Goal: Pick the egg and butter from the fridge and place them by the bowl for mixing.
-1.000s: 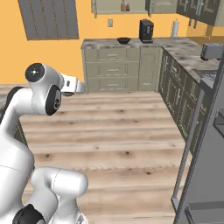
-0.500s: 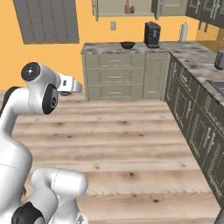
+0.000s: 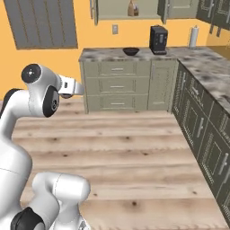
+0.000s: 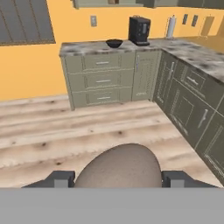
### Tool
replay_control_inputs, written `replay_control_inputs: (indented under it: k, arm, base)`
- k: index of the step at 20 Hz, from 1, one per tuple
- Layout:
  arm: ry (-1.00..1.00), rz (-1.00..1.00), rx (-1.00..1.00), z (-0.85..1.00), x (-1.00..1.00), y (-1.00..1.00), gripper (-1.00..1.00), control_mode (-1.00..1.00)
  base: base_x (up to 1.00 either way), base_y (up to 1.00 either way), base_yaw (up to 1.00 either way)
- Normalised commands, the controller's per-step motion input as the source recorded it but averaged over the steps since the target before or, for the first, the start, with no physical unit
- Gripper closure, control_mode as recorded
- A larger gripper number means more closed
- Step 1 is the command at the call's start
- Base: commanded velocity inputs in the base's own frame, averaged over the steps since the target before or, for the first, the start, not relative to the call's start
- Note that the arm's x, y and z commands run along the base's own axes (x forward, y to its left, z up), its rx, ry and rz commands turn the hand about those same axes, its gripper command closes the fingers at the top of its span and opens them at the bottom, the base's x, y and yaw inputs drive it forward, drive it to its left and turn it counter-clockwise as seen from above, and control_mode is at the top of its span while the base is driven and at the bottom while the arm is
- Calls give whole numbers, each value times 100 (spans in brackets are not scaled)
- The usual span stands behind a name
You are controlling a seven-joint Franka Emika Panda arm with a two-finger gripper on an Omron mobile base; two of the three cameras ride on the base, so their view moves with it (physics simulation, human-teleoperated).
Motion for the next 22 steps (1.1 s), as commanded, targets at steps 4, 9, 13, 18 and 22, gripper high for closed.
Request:
replay_control_inputs:
  k: [4,9,13,18,22]
  arm:
    - [0,0,0,0,0,0,100,100]
    - [0,0,0,0,0,0,100,100]
    - [0,0,0,0,0,0,100,100]
    - [0,0,0,0,0,0,100,100]
    - [0,0,0,0,0,0,100,100]
  base:
    - [82,-29,2]
    - [82,-30,2]
    - [84,-29,3]
    - [85,-23,11]
    - [86,-21,13]
